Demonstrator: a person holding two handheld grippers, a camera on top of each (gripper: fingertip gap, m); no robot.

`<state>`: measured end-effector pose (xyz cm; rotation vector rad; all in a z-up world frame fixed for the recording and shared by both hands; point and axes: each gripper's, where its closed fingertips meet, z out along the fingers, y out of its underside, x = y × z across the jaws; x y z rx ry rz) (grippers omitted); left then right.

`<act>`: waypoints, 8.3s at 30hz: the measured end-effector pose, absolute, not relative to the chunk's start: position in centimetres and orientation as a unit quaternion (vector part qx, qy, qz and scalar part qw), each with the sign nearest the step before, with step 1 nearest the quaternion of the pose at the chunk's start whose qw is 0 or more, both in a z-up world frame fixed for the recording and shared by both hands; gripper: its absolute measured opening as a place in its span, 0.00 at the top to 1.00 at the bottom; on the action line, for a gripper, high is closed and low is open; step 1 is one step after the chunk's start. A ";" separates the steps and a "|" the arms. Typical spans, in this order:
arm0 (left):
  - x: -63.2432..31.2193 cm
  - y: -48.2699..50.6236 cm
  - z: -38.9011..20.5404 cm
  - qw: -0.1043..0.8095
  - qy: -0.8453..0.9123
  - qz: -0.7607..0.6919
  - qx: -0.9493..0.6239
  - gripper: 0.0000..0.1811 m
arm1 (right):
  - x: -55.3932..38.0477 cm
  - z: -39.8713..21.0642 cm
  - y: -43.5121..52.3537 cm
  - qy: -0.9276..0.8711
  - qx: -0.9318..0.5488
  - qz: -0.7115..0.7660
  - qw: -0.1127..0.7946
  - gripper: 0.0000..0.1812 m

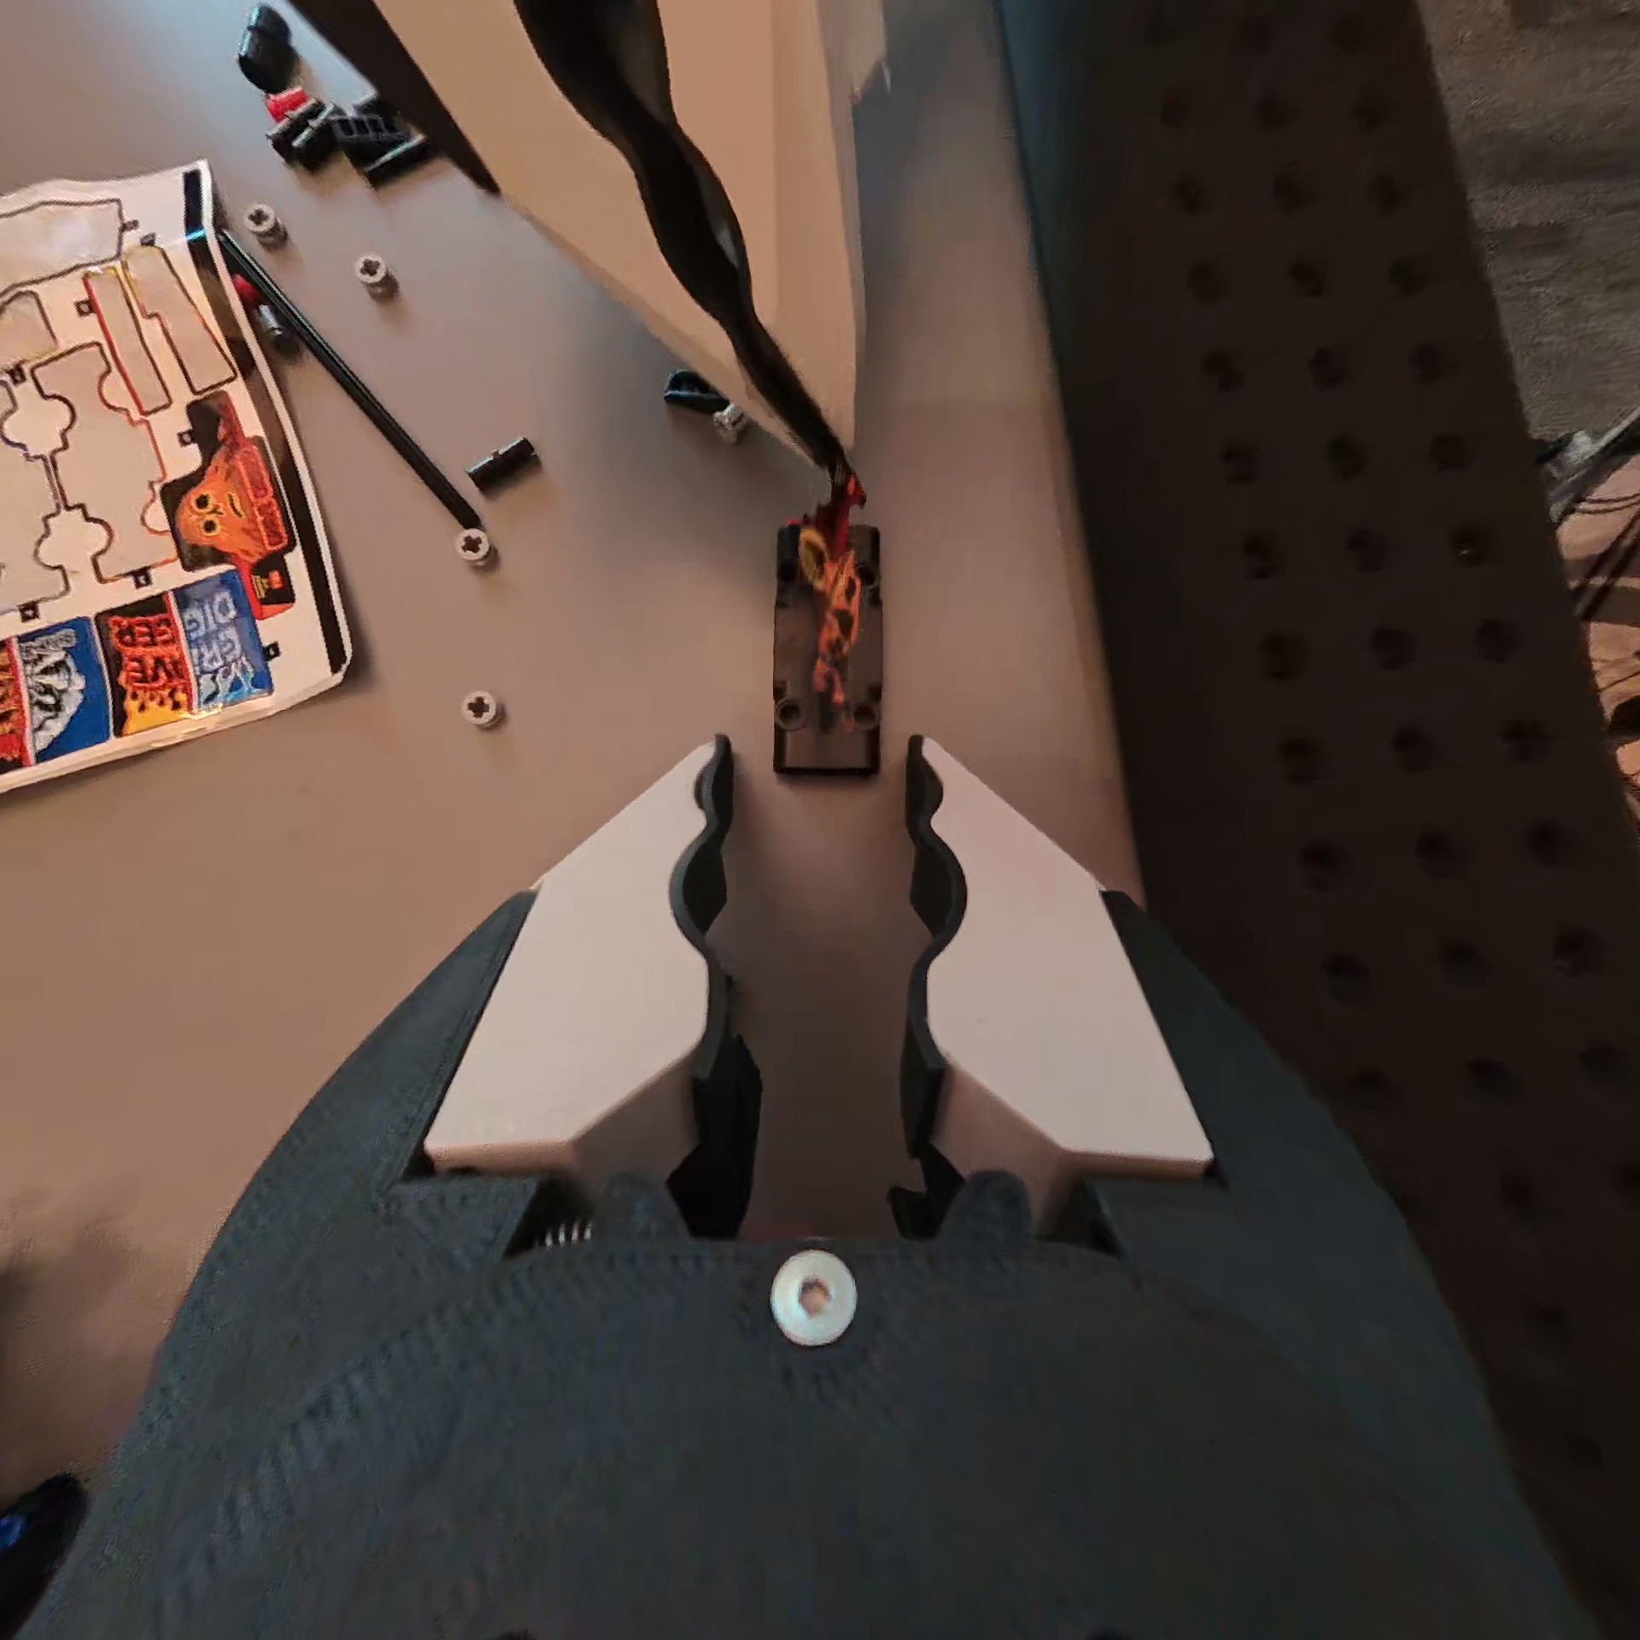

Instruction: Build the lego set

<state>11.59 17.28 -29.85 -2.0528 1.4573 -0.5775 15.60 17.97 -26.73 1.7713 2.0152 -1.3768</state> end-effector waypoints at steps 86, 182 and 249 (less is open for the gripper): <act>12.5 17.3 -29.8 0.293 0.575 -0.200 -0.737 0.87 | 15.6 -28.9 18.3 0.658 0.606 -0.420 0.154 1.00; 12.5 17.3 -29.9 0.290 0.569 -0.206 -0.742 0.87 | 16.1 -29.5 19.0 0.688 0.682 -0.249 0.018 1.00; 12.6 18.0 -29.4 0.297 0.543 -0.224 -0.753 0.96 | 15.6 -29.2 18.4 0.711 0.660 -0.236 -0.048 0.96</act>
